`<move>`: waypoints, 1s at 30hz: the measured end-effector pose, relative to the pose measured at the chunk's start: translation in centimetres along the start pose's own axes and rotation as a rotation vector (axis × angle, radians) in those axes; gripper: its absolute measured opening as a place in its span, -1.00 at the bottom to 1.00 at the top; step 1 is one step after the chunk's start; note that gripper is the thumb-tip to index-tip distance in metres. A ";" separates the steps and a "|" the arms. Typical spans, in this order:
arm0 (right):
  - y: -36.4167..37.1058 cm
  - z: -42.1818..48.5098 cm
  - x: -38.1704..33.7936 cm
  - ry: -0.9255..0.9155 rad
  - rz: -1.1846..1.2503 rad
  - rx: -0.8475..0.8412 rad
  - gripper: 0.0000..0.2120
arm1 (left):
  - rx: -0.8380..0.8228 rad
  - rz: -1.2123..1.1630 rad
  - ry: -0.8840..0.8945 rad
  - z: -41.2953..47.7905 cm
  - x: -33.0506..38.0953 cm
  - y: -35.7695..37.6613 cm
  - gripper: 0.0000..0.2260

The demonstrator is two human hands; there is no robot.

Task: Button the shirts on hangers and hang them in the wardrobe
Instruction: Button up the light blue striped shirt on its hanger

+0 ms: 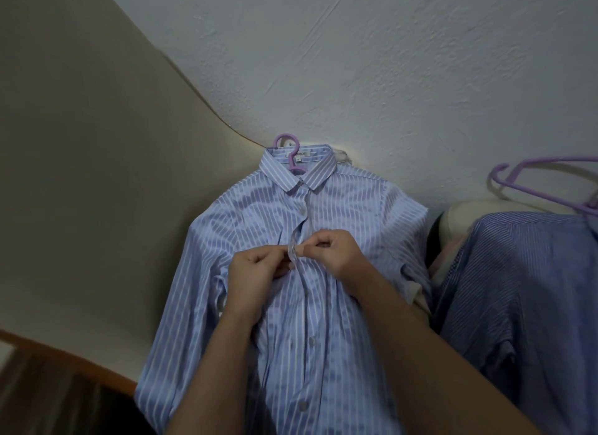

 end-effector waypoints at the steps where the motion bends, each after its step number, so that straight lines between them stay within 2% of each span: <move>1: -0.2 0.0 0.1 -0.009 0.016 0.007 -0.93 | -0.015 0.005 -0.011 0.1 0.0 0.0 -0.85; 5: -0.3 0.4 0.4 -0.012 -0.004 -0.008 -0.94 | -0.056 0.023 -0.027 0.8 0.0 0.0 -0.93; 10: -0.1 0.6 1.0 0.013 -0.038 -0.043 -0.94 | 0.027 0.068 -0.020 1.3 -0.3 -0.1 -0.98; 15: -0.5 1.3 1.5 0.070 0.029 0.033 -0.74 | 0.158 0.231 0.062 0.6 0.0 -0.2 -0.98; 17: -0.3 1.3 1.3 0.030 0.002 0.029 -0.71 | 0.191 0.276 0.088 0.2 0.1 0.0 -0.97; 21: -0.1 0.9 1.0 -0.030 -0.072 0.010 -0.71 | 0.196 0.305 0.123 0.1 0.1 0.0 -0.94; 24: -0.1 0.7 1.0 -0.011 -0.036 0.007 -0.78 | 0.169 0.274 0.125 0.2 0.0 -0.1 -0.94; 27: 0.4 0.5 1.1 0.031 0.020 -0.014 -0.62 | 0.169 0.236 0.083 0.7 -0.5 -0.4 -0.96; 28: 0.4 0.5 1.0 0.045 0.020 -0.015 -0.62 | 0.169 0.233 0.060 1.0 -0.7 -0.4 -0.93; 30: 0.3 0.3 0.4 0.041 0.012 -0.015 -0.74 | 0.159 0.279 0.020 1.6 -0.9 -0.3 -0.88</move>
Point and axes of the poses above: each hand's wrist, its own z-axis towards the middle knuckle, its own y-axis out of the palm, x = y × z, the point moved 9 cm from there along z, towards the middle knuckle, and after that the axes turned 9 degrees about z, right-handed, at the moved point
